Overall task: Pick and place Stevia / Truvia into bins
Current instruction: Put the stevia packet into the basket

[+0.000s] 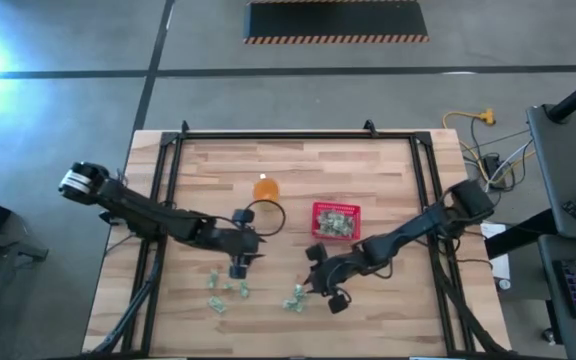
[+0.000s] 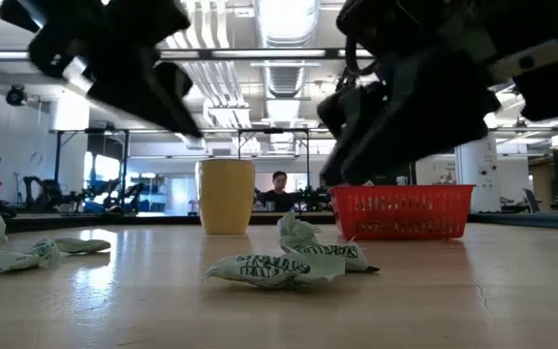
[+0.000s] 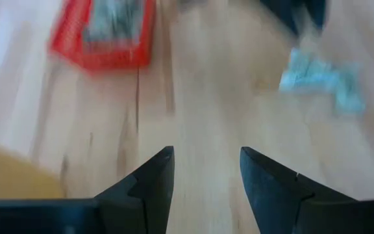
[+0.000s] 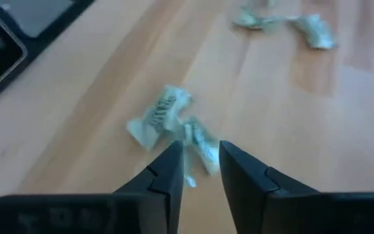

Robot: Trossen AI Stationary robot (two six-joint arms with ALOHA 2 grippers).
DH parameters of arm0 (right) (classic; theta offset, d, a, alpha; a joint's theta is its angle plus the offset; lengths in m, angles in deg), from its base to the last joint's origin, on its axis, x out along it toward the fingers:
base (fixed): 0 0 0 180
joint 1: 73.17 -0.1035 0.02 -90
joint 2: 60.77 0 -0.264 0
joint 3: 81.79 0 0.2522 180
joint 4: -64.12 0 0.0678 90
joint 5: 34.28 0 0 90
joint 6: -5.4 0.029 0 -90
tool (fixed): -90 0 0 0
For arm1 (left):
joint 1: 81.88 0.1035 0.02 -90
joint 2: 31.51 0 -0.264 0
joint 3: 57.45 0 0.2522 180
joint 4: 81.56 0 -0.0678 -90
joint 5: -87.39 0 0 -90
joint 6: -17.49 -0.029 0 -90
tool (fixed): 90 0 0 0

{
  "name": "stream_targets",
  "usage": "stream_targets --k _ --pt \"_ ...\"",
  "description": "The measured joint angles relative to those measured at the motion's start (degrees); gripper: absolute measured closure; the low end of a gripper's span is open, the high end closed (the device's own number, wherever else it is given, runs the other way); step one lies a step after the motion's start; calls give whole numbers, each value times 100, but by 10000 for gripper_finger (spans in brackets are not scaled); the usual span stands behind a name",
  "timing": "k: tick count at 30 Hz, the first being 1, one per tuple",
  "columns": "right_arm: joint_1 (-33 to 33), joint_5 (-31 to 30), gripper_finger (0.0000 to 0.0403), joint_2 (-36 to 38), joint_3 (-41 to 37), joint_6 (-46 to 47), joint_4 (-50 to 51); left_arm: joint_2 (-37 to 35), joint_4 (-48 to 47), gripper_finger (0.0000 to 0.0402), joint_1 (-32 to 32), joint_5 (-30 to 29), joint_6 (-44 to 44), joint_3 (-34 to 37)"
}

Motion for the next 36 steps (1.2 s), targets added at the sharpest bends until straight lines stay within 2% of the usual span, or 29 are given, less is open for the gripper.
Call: stream_targets --k 7,14,19,22,33,36 --pt "59 17 262 -345 274 -28 -25 -419 50 242 -113 -93 4 122" --pt "90 59 243 -719 502 -92 122 -463 198 242 -157 -203 -7 170" --pt "135 207 247 -1081 795 -148 167 -419 229 242 -186 -230 -15 188" --pt "192 337 253 -1068 912 -146 593 -390 249 242 -197 -236 -17 185" --pt "201 365 279 -1015 960 -37 765 -396 200 242 -195 -258 -20 198" --pt "206 482 280 -960 958 -22 1071 -396 193 242 -195 -258 -20 198"
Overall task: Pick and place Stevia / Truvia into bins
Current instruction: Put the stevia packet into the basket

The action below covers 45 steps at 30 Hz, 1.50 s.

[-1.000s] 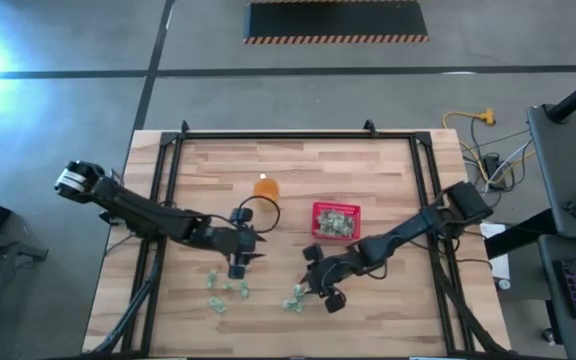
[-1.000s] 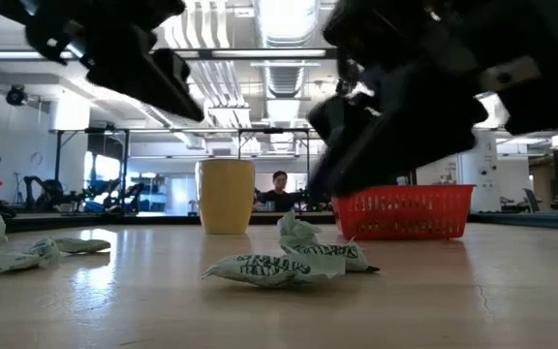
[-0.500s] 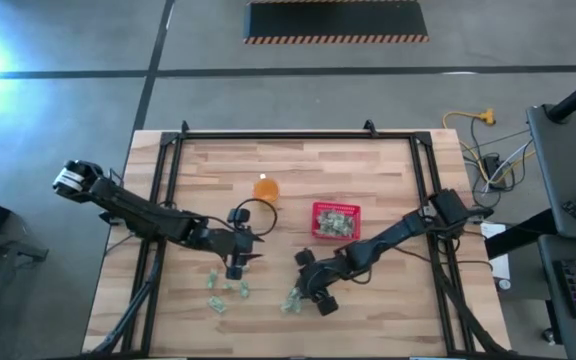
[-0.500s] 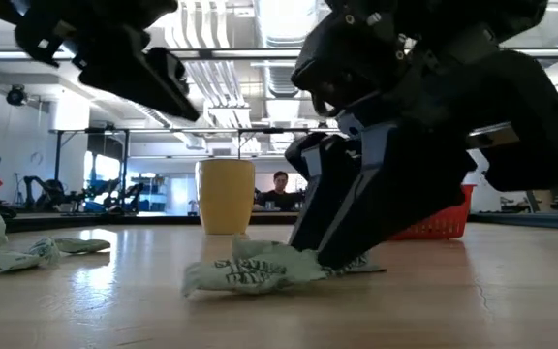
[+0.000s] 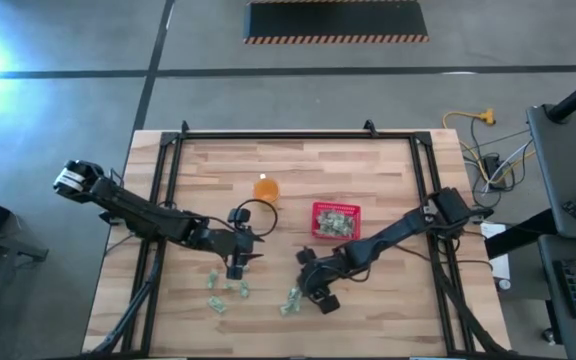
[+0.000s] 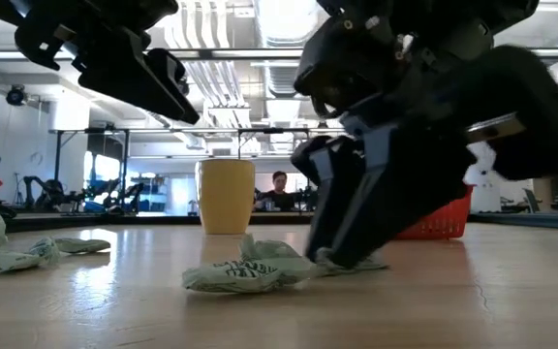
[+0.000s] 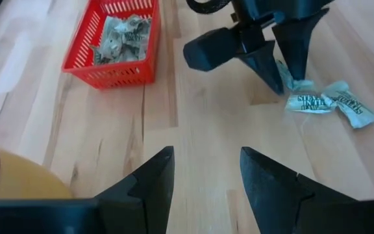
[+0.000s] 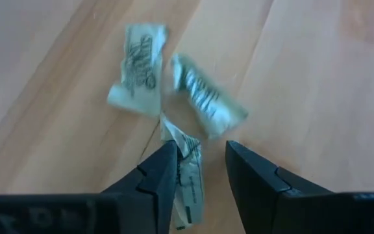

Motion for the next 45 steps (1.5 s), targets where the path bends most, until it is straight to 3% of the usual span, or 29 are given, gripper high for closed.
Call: stream_targets --k 11,22,30,37,45 --pt "-2 131 283 211 -7 263 633 0 -4 242 4 2 0 0" --pt "-7 118 385 223 15 -16 725 0 -10 242 3 2 -4 0" --pt "-7 31 394 611 13 -66 985 0 -21 242 2 2 -7 0" --pt "-46 -1107 394 1321 13 178 2026 0 -9 242 2 4 -4 2" --pt "-241 -4010 394 2068 -25 1727 4032 0 -9 242 -2 4 -7 2"
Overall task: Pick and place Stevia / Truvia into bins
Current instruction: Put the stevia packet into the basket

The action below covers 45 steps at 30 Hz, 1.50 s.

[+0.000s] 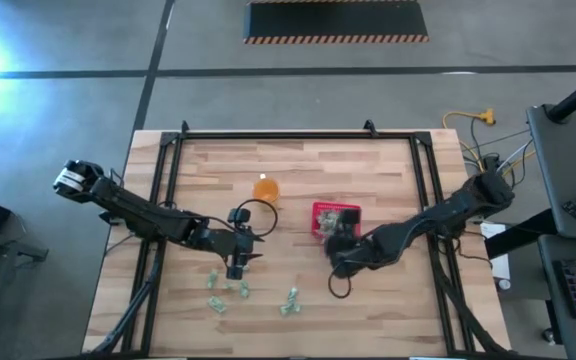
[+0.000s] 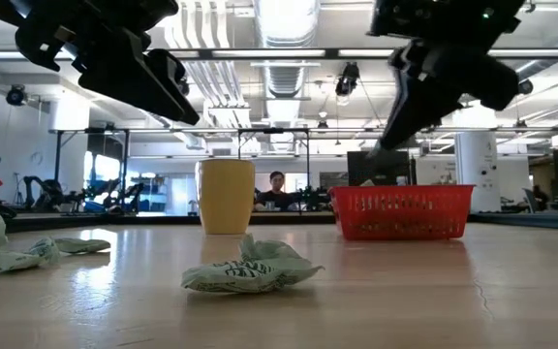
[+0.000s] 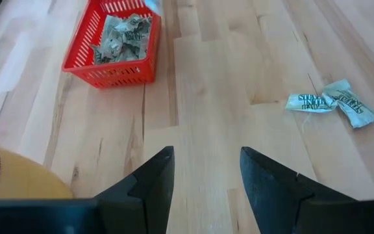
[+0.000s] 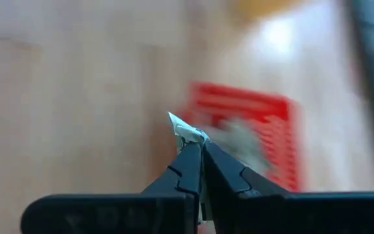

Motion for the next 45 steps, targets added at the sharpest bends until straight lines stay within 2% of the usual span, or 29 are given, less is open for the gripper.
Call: stream_targets --k 2,4,14,18,30,34,39,45 --pt "-45 -565 394 144 -64 526 369 0 -2 242 0 0 0 0" --pt "-56 -858 394 279 -173 948 567 0 -2 242 0 0 2 0" --pt "-39 -987 394 431 -732 1288 531 0 18 242 2 0 2 6" --pt "-38 -1307 387 430 -842 1474 557 0 22 242 2 -1 0 8" --pt "-38 -1411 285 433 -821 1449 567 0 -54 242 6 0 50 9" --pt "-106 -1249 269 499 -715 1291 554 0 -818 242 -2 160 821 9" --pt "-231 -902 268 571 -645 1150 548 2 -1848 242 -4 420 2048 9" --pt "-307 -840 278 672 -638 1143 547 153 -1816 242 -74 659 2545 11"
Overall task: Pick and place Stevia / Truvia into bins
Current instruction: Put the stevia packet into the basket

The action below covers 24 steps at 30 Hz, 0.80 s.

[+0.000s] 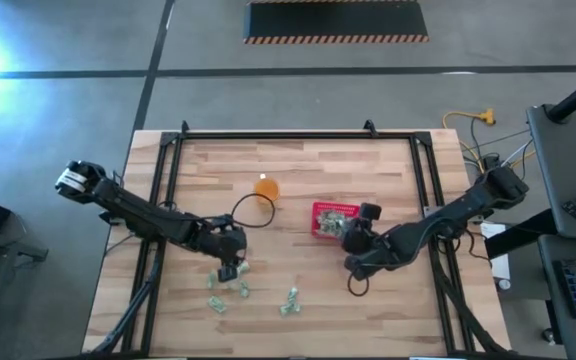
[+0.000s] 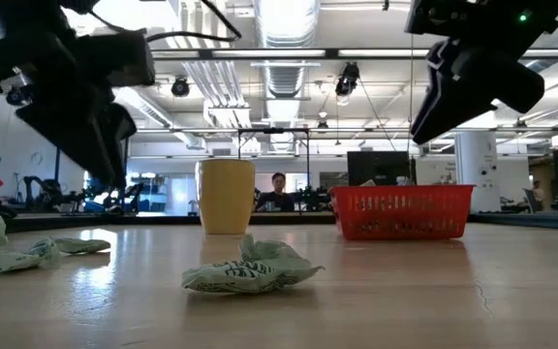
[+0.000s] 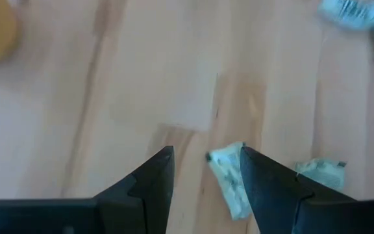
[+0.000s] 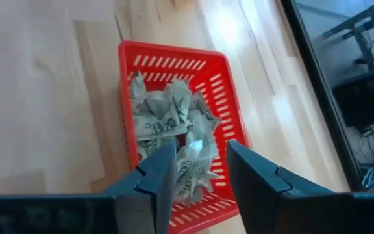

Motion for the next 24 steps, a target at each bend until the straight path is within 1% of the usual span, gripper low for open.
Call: stream_targets --k 3,10,14,20,22,24 --pt "0 49 283 13 0 0 -3 247 50 242 -71 67 152 2" --pt "0 86 286 13 -4 0 2 921 480 242 -154 721 185 -13" --pt "0 90 285 13 -9 0 2 1108 514 242 -156 766 187 -13" --pt "0 95 291 13 -11 0 2 1178 526 243 -154 760 176 -13" --pt "0 95 293 13 -11 0 0 1173 523 249 -154 759 169 -13" --pt "0 95 294 13 -11 0 0 1165 519 264 -154 758 167 -13"
